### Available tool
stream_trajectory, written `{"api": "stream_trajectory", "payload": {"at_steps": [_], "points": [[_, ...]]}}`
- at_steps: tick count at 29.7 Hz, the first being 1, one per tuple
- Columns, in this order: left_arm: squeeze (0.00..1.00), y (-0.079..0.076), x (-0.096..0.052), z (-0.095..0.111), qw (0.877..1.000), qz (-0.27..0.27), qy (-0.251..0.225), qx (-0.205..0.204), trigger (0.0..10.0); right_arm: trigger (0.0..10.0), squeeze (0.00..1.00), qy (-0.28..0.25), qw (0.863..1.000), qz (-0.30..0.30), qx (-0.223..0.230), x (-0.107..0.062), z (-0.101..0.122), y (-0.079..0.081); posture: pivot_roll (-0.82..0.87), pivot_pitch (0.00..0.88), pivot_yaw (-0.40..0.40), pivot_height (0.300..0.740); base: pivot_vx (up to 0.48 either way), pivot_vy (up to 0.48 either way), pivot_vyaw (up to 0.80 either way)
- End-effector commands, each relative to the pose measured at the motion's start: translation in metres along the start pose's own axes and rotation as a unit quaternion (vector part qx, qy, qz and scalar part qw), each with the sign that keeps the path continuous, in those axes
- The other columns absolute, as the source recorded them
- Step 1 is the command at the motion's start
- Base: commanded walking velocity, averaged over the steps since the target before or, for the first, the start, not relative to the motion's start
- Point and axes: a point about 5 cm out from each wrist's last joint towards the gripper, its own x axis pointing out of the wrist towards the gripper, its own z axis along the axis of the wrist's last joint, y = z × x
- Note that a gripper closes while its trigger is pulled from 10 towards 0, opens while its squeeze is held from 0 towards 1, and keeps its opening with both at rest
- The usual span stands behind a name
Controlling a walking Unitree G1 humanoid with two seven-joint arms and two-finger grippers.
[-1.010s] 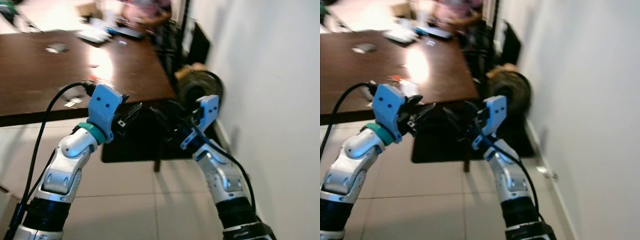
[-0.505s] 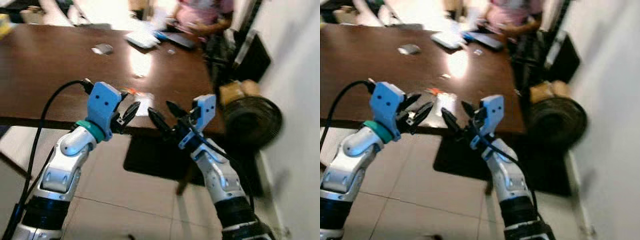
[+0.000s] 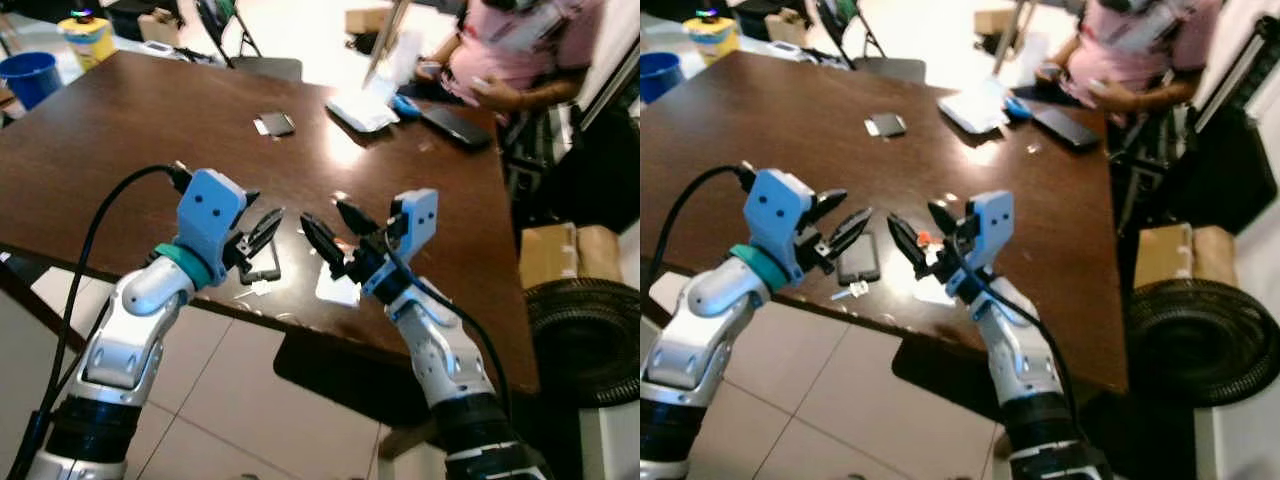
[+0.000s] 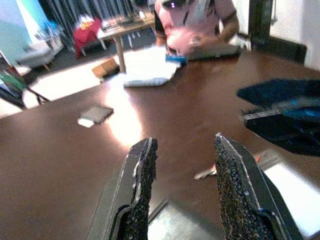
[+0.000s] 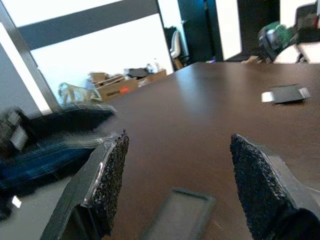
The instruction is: Hang keys on a hook
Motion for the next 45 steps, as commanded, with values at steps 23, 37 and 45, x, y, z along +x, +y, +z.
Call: {"api": "stream_trajectory", "payload": {"at_steps": [23, 37, 45], "points": [[0.0, -0.035, -0.023, -0.017, 0.975, -0.196, 0.063, -0.086, 10.0, 10.0, 0.0, 0.007, 1.0, -0.022, 0.018, -0.002, -0.004, -0.006, 0.08, 0.0, 0.054, 0.74, 0.167, 0.0, -0.22], [0.0, -0.028, -0.039, -0.058, 0.949, -0.202, 0.189, -0.149, 10.0, 10.0, 0.0, 0.121, 0.985, 0.051, -0.114, -0.022, -0.014, -0.017, 0.06, 0.0, 0.051, 0.74, 0.0, 0.0, 0.0], [0.0, -0.048, -0.022, -0.063, 0.949, -0.186, 0.218, -0.134, 10.0, 10.0, 0.0, 0.145, 0.98, 0.051, -0.129, -0.033, -0.014, -0.026, 0.04, 0.0, 0.04, 0.74, 0.0, 0.0, 0.0]]}}
